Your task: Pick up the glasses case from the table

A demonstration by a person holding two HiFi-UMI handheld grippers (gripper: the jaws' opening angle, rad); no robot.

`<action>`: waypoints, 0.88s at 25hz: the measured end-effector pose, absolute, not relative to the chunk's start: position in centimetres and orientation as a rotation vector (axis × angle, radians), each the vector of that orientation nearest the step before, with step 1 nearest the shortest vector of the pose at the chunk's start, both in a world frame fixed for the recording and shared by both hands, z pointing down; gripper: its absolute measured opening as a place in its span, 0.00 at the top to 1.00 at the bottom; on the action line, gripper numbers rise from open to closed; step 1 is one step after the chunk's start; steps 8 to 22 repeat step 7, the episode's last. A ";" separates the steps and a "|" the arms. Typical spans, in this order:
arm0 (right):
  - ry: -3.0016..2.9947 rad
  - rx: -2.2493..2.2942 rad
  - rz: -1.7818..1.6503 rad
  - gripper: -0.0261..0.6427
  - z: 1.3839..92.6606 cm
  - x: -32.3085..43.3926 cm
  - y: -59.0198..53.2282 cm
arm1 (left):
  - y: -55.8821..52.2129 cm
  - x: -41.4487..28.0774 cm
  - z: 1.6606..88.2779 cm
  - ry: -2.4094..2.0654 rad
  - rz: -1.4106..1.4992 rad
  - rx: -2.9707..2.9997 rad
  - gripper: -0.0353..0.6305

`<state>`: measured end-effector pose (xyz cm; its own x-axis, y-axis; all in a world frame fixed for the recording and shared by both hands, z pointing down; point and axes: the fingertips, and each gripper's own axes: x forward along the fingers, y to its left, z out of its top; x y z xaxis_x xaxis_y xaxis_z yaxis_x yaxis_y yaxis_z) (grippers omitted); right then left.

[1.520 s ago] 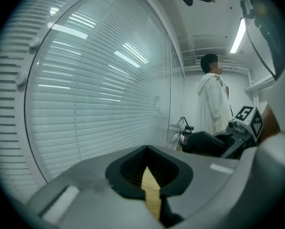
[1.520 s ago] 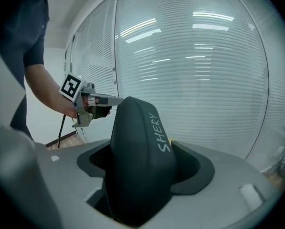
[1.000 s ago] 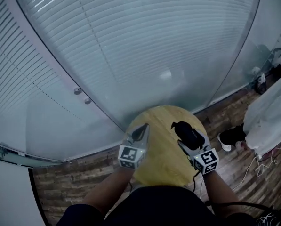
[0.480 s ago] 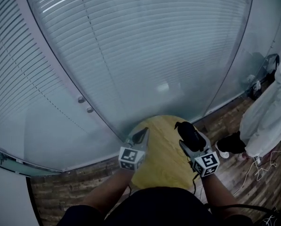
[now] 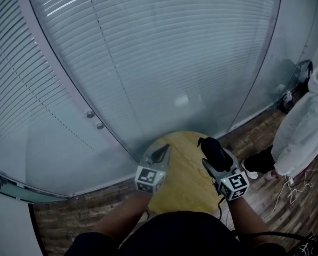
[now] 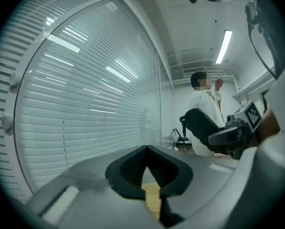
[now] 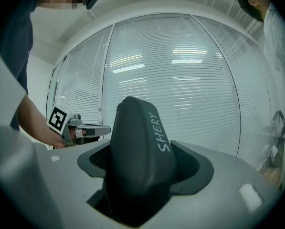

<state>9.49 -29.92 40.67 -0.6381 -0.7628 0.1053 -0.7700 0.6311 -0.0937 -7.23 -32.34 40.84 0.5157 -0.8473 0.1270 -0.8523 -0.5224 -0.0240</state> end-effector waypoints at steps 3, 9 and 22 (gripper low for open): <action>-2.793 1.308 0.205 0.42 40.5 9.5 -29.6 | -32.1 -7.2 40.7 -1.515 0.185 2.705 0.94; -2.803 1.308 0.208 0.42 40.0 9.6 -29.2 | -31.8 -6.7 40.4 -1.508 0.176 2.713 0.94; -2.803 1.308 0.208 0.42 40.0 9.6 -29.2 | -31.8 -6.7 40.4 -1.508 0.176 2.713 0.94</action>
